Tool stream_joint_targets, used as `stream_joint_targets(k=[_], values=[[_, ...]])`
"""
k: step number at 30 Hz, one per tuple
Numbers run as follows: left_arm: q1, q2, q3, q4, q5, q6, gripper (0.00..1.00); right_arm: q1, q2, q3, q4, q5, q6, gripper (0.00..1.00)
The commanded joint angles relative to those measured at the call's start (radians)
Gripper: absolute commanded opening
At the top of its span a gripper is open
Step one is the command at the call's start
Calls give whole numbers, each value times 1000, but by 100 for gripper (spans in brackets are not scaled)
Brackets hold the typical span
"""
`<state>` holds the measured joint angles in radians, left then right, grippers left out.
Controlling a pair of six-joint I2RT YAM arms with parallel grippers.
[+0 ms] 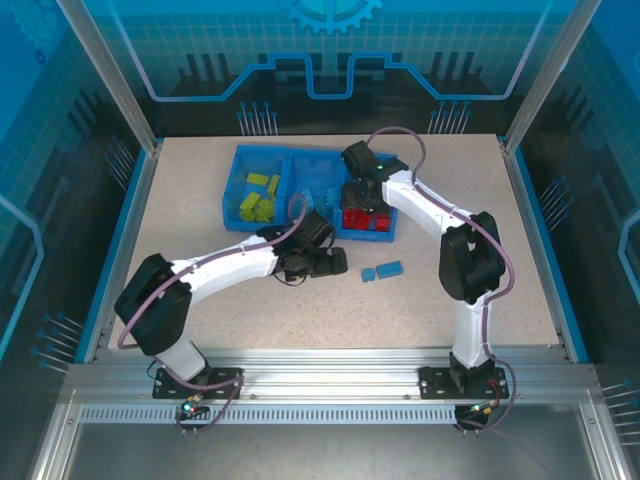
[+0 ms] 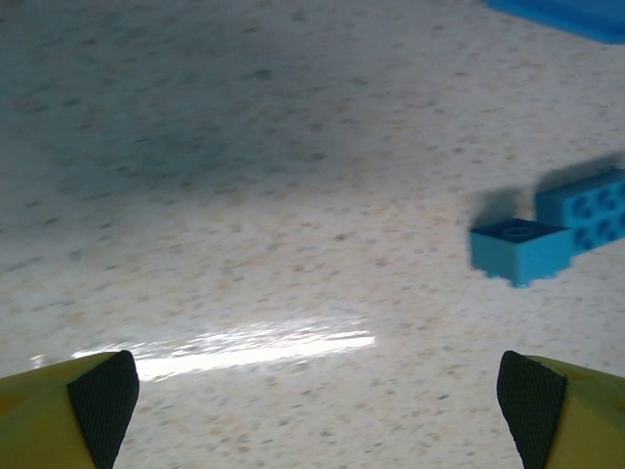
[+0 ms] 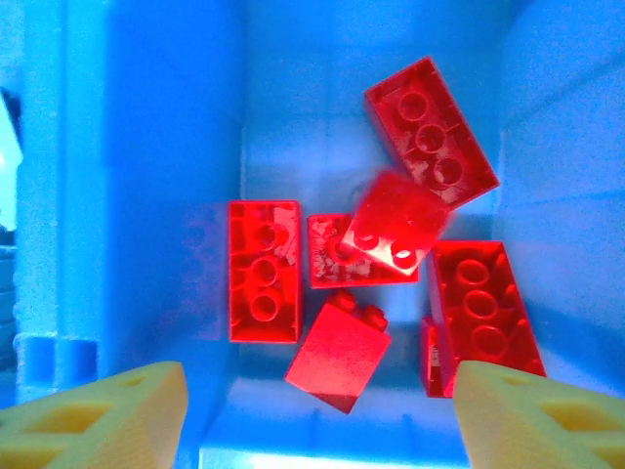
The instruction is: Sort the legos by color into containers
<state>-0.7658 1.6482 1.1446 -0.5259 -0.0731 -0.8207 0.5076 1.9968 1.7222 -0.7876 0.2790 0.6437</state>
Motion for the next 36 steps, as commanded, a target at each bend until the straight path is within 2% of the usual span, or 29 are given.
stream_joint_targets(k=[1, 9, 19, 28, 36], values=[[-31, 64, 81, -31, 23, -35, 99, -3, -107, -59, 16, -37, -3, 79], [-91, 213, 215, -45, 49, -54, 98, -37, -375, -316, 64, 16, -19, 81], [-128, 393, 401, -96, 54, -55, 87, -210, -644, -571, 66, 7, -50, 83], [-136, 462, 451, -111, 34, -74, 76, -325, -752, -684, 62, -30, -74, 83], [-136, 487, 464, -130, 10, -73, 66, -363, -793, -728, 62, -52, -77, 84]])
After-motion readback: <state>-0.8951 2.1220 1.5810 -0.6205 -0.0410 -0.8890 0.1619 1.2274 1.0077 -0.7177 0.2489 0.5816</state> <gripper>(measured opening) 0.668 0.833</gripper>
